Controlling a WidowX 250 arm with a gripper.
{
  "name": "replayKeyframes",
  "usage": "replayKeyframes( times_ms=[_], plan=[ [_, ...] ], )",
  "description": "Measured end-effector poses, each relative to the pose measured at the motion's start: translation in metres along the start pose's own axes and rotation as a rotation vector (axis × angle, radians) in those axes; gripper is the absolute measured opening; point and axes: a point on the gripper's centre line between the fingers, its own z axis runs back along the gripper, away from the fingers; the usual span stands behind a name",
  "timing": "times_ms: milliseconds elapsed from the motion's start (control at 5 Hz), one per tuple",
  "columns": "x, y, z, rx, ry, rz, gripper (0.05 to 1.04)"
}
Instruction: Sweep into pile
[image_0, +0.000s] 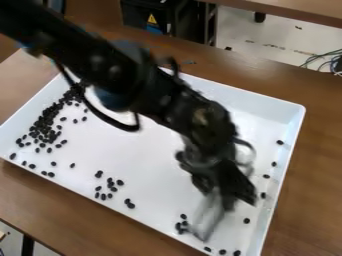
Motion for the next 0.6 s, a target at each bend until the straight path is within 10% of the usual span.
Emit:
replayKeyframes(
  times_ms=[600],
  plan=[
    [-0.015,0.128,0.010,0.054,0.004,0.097,0.359]
  ],
)
